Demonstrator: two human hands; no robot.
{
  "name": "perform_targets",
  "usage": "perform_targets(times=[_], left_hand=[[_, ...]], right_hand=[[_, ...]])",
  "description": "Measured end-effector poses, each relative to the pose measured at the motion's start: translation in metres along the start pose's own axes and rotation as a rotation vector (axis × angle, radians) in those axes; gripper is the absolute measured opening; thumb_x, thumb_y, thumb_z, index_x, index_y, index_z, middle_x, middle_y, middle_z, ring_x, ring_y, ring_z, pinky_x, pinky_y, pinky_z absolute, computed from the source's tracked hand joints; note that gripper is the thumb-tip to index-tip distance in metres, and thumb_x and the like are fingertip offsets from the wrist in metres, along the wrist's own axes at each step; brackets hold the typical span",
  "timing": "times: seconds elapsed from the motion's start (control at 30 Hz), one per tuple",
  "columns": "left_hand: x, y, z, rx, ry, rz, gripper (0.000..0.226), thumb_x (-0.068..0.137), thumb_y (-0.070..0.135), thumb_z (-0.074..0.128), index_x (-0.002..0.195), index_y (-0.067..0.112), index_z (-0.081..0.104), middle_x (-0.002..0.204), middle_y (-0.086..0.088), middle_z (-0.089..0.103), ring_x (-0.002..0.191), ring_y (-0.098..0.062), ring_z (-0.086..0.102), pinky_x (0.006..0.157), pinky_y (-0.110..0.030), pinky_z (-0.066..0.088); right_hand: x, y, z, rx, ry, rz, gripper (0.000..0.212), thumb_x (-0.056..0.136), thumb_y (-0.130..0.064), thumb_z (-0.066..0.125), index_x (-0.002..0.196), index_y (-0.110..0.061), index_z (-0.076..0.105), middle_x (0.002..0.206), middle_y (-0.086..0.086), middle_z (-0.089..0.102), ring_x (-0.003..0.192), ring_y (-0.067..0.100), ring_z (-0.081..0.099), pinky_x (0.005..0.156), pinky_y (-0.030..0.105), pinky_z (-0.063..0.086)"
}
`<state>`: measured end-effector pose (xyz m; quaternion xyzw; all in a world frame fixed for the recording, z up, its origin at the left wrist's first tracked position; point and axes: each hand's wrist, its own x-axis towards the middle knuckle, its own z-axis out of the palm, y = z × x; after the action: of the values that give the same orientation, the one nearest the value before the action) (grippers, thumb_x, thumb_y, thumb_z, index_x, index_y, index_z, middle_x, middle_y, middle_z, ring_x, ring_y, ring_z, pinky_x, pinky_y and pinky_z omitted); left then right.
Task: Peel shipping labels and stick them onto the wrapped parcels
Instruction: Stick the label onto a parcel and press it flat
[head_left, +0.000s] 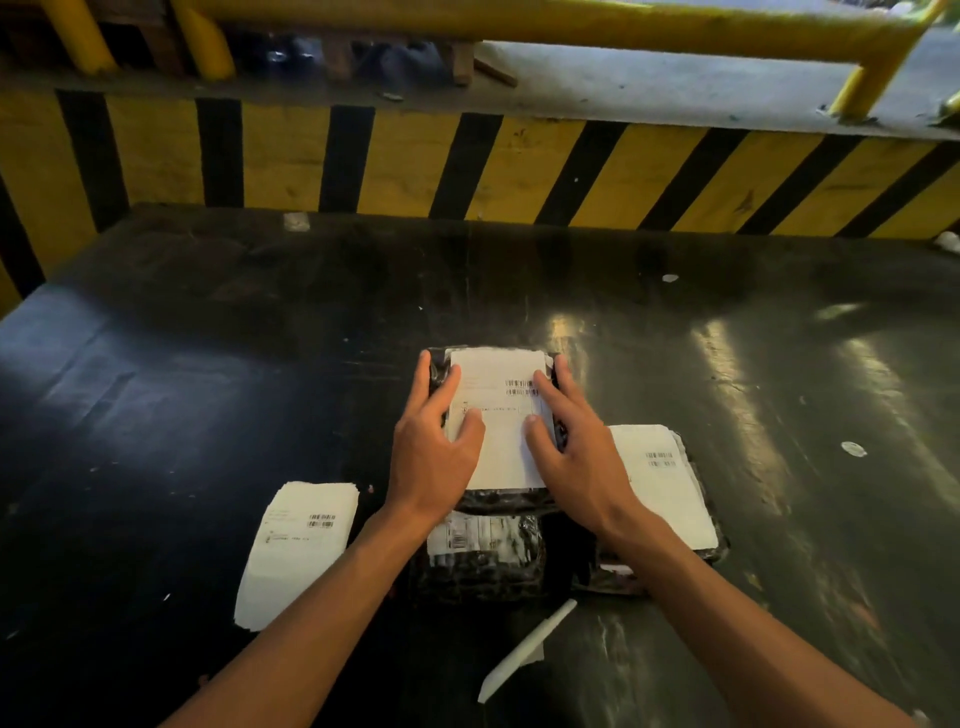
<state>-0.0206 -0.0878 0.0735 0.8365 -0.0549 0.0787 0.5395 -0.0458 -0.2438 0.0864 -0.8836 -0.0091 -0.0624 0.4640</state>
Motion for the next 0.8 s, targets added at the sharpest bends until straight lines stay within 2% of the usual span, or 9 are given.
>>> perform_targets(times=[0.1, 0.2, 0.27, 0.33, 0.43, 0.5, 0.6, 0.7, 0.8], left_hand=[[0.009, 0.016, 0.02, 0.015, 0.01, 0.048, 0.054, 0.097, 0.016, 0.058, 0.148, 0.013, 0.04, 0.164, 0.005, 0.011, 0.097, 0.032, 0.045, 0.069, -0.012, 0.056], [0.013, 0.031, 0.057, 0.005, 0.004, 0.074, 0.055, 0.096, 0.019, 0.058, 0.148, 0.013, 0.039, 0.165, 0.002, 0.011, 0.125, -0.006, 0.053, 0.079, -0.03, 0.061], [0.012, 0.042, 0.088, -0.01, -0.02, 0.085, 0.056, 0.097, 0.021, 0.058, 0.149, 0.013, 0.038, 0.165, 0.002, 0.01, 0.132, -0.019, 0.05, 0.081, -0.034, 0.061], [0.007, 0.055, 0.123, -0.033, -0.046, 0.09, 0.057, 0.097, 0.022, 0.057, 0.149, 0.012, 0.036, 0.165, 0.001, 0.01, 0.132, -0.021, 0.049, 0.082, -0.031, 0.061], [-0.003, 0.076, 0.18, -0.051, -0.073, 0.099, 0.058, 0.097, 0.02, 0.058, 0.15, 0.011, 0.036, 0.164, -0.002, 0.012, 0.133, -0.018, 0.047, 0.078, -0.013, 0.055], [-0.01, 0.086, 0.221, -0.07, -0.102, 0.101, 0.058, 0.096, 0.019, 0.059, 0.149, 0.01, 0.036, 0.164, -0.003, 0.014, 0.138, -0.019, 0.041, 0.088, -0.017, 0.054], [-0.024, 0.091, 0.281, -0.063, -0.132, 0.074, 0.06, 0.095, 0.019, 0.059, 0.149, 0.01, 0.036, 0.164, -0.003, 0.014, 0.143, -0.021, 0.035, 0.103, -0.028, 0.049], [-0.043, 0.086, 0.33, -0.048, -0.145, 0.014, 0.06, 0.095, 0.022, 0.057, 0.15, 0.013, 0.034, 0.164, 0.0, 0.011, 0.144, -0.021, 0.033, 0.102, -0.038, 0.051], [-0.064, 0.073, 0.368, -0.053, -0.17, -0.056, 0.06, 0.097, 0.02, 0.056, 0.151, 0.012, 0.031, 0.165, -0.001, 0.008, 0.147, -0.021, 0.027, 0.106, -0.04, 0.048]], right_hand=[[0.004, 0.002, -0.028, -0.022, 0.04, -0.013, 0.055, 0.101, -0.023, 0.052, 0.152, -0.02, 0.032, 0.16, -0.019, 0.007, 0.144, -0.001, 0.012, 0.11, 0.015, 0.025], [0.003, 0.018, -0.066, -0.059, 0.076, -0.015, 0.054, 0.1, -0.02, 0.053, 0.151, -0.015, 0.034, 0.162, -0.012, 0.01, 0.145, 0.001, 0.015, 0.105, 0.003, 0.025], [0.0, 0.034, -0.093, -0.073, 0.097, -0.005, 0.053, 0.1, -0.016, 0.054, 0.15, -0.01, 0.037, 0.164, -0.005, 0.013, 0.142, 0.001, 0.019, 0.092, -0.008, 0.025], [-0.006, 0.055, -0.122, -0.075, 0.121, 0.011, 0.053, 0.099, -0.014, 0.056, 0.149, -0.008, 0.038, 0.164, -0.002, 0.015, 0.141, 0.002, 0.022, 0.084, -0.009, 0.029], [-0.017, 0.095, -0.163, -0.065, 0.171, 0.052, 0.056, 0.098, -0.013, 0.056, 0.15, -0.009, 0.035, 0.163, -0.005, 0.017, 0.14, 0.001, 0.024, 0.082, -0.006, 0.036], [-0.027, 0.126, -0.189, -0.064, 0.2, 0.088, 0.057, 0.098, -0.014, 0.057, 0.151, -0.011, 0.035, 0.163, -0.007, 0.018, 0.142, -0.001, 0.022, 0.09, -0.004, 0.035], [-0.039, 0.176, -0.225, -0.074, 0.21, 0.136, 0.057, 0.096, -0.015, 0.059, 0.149, -0.012, 0.039, 0.162, -0.008, 0.021, 0.144, -0.002, 0.021, 0.099, -0.004, 0.026], [-0.048, 0.223, -0.25, -0.083, 0.163, 0.167, 0.057, 0.095, -0.014, 0.06, 0.149, -0.014, 0.04, 0.162, -0.01, 0.023, 0.144, -0.001, 0.023, 0.106, 0.004, 0.03], [-0.057, 0.262, -0.26, -0.072, 0.093, 0.208, 0.057, 0.095, -0.015, 0.06, 0.149, -0.016, 0.04, 0.162, -0.011, 0.023, 0.142, 0.0, 0.028, 0.095, 0.001, 0.037]])
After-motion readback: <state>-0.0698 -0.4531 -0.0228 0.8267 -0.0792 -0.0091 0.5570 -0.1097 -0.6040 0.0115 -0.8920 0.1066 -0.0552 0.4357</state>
